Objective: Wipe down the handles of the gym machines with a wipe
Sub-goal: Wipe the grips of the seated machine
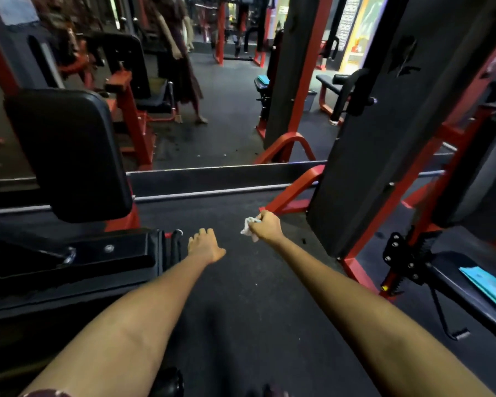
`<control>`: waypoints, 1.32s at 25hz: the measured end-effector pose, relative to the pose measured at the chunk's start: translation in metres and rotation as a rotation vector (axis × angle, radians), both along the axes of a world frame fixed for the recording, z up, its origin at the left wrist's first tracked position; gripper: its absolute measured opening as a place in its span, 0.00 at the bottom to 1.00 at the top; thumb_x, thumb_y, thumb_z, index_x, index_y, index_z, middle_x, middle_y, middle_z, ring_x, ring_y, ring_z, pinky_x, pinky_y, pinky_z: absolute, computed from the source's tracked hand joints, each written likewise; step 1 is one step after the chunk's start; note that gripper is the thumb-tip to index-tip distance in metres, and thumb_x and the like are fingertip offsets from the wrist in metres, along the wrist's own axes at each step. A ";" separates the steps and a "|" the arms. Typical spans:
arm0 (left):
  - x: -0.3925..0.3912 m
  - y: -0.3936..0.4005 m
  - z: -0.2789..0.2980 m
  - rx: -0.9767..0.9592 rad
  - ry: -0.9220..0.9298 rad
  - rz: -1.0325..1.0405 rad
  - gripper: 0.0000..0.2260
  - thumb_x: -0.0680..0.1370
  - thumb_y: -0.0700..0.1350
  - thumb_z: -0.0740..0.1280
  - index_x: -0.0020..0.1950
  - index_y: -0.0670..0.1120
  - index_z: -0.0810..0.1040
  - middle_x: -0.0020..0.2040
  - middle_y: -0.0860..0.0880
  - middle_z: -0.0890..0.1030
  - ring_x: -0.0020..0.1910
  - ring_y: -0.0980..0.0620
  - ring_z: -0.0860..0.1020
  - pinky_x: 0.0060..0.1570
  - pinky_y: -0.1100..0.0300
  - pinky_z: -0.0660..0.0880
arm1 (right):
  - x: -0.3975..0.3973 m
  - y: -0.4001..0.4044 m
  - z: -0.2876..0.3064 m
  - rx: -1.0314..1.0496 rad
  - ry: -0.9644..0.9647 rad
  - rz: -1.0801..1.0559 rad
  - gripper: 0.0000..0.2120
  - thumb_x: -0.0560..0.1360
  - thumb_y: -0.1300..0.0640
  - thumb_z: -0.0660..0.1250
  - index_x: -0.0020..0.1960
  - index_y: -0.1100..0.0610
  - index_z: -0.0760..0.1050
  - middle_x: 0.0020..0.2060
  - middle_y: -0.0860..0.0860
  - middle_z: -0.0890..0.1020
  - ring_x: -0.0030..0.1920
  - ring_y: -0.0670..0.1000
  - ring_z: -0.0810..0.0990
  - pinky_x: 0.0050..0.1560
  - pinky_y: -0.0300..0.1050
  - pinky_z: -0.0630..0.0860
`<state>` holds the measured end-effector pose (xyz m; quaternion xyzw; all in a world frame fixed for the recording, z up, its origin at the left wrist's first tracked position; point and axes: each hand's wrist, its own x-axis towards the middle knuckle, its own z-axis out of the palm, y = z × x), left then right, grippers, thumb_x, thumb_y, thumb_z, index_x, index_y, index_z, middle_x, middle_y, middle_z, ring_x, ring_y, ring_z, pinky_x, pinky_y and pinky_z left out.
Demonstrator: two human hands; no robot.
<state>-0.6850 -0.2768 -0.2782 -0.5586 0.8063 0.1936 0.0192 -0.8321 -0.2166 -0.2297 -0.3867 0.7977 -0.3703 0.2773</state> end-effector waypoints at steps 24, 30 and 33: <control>0.040 -0.142 -0.070 0.081 -0.127 0.984 0.34 0.73 0.61 0.66 0.71 0.43 0.61 0.71 0.43 0.65 0.72 0.44 0.61 0.72 0.51 0.55 | 0.060 -0.286 -0.049 -0.010 0.044 1.066 0.15 0.71 0.61 0.68 0.30 0.52 0.64 0.29 0.48 0.74 0.33 0.48 0.73 0.27 0.31 0.64; 0.036 -0.213 -0.071 0.054 -0.082 1.040 0.32 0.75 0.59 0.63 0.71 0.42 0.60 0.71 0.42 0.64 0.72 0.43 0.60 0.72 0.51 0.54 | 0.093 -0.368 -0.038 0.043 0.076 1.231 0.08 0.69 0.71 0.61 0.38 0.58 0.70 0.28 0.52 0.74 0.26 0.47 0.72 0.22 0.33 0.68; 0.056 -0.222 -0.071 0.078 -0.093 1.119 0.32 0.75 0.57 0.64 0.72 0.42 0.59 0.72 0.42 0.62 0.73 0.43 0.58 0.73 0.50 0.53 | 0.118 -0.393 -0.047 0.017 0.072 1.296 0.09 0.68 0.71 0.61 0.43 0.60 0.75 0.34 0.55 0.78 0.32 0.51 0.76 0.29 0.37 0.71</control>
